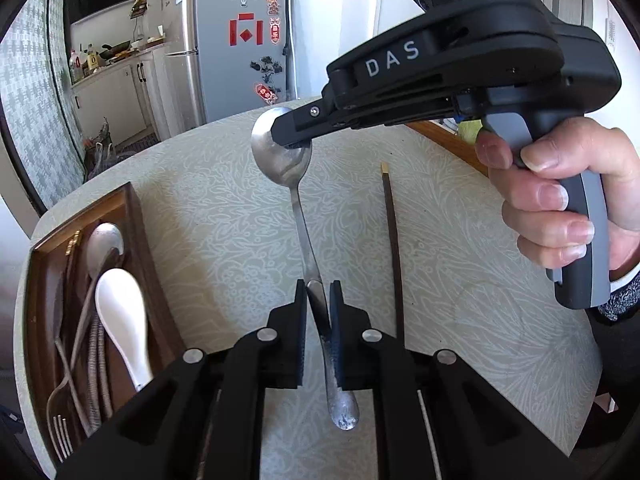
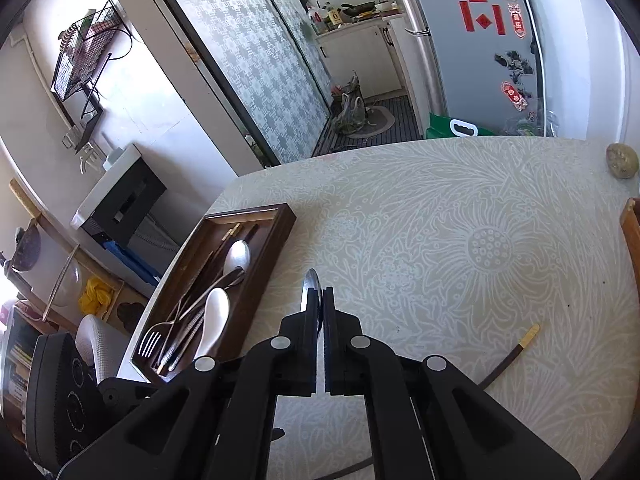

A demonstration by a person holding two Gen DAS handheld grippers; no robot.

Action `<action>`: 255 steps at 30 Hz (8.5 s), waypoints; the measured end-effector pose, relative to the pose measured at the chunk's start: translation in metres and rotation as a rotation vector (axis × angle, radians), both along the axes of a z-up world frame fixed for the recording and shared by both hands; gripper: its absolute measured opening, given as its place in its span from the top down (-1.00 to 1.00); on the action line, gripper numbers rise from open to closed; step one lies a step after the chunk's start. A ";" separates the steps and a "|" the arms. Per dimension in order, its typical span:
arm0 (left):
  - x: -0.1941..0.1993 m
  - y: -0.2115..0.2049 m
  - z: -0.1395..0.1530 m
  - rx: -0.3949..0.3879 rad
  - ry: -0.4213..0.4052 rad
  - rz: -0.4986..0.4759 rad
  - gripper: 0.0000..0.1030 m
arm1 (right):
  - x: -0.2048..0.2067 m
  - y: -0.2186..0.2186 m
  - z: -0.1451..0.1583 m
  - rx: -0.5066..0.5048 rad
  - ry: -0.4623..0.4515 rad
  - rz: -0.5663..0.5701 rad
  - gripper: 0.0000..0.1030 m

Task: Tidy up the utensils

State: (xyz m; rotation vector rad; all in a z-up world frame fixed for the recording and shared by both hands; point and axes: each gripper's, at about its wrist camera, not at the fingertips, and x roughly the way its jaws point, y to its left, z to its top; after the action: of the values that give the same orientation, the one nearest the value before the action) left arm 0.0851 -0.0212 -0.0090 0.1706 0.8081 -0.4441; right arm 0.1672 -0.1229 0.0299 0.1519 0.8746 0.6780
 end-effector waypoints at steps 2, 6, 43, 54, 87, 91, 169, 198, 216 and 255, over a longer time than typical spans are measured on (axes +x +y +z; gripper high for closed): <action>-0.007 0.015 0.009 -0.002 -0.015 0.022 0.77 | -0.003 0.015 0.007 -0.008 -0.015 0.022 0.94; -0.014 0.055 0.020 0.010 -0.031 0.091 0.77 | -0.002 0.060 0.017 -0.011 -0.023 0.089 0.94; -0.062 -0.015 -0.004 0.019 -0.003 -0.088 -0.41 | -0.037 0.015 0.002 -0.179 -0.098 0.083 -0.53; -0.047 -0.062 -0.031 0.169 0.020 -0.066 -0.30 | -0.038 -0.068 -0.039 -0.075 -0.022 -0.008 -0.54; -0.032 -0.050 -0.016 -0.011 0.000 -0.034 0.90 | -0.020 -0.112 -0.076 0.172 0.230 -0.075 -0.54; -0.035 -0.055 -0.006 -0.025 -0.025 -0.029 0.90 | -0.021 -0.112 -0.076 0.199 0.245 -0.094 -0.36; -0.124 0.097 0.019 -0.012 -0.319 0.379 -0.94 | -0.174 0.036 -0.019 -0.153 -0.459 0.063 -0.76; -0.132 0.102 0.018 -0.032 -0.333 0.329 -0.94 | -0.194 0.019 -0.025 -0.084 -0.587 0.004 -0.94; -0.135 0.120 0.022 -0.096 -0.340 0.404 -0.95 | -0.200 0.017 -0.024 -0.066 -0.611 0.024 -0.94; -0.138 0.118 0.023 -0.091 -0.358 0.395 -0.95 | -0.198 0.016 -0.025 -0.067 -0.598 0.003 -0.94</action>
State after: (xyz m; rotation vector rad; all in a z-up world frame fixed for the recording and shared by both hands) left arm -0.0530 0.0966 0.0142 0.0023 0.4514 -0.0710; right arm -0.0313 -0.1071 0.0052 -0.1119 0.3215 0.6462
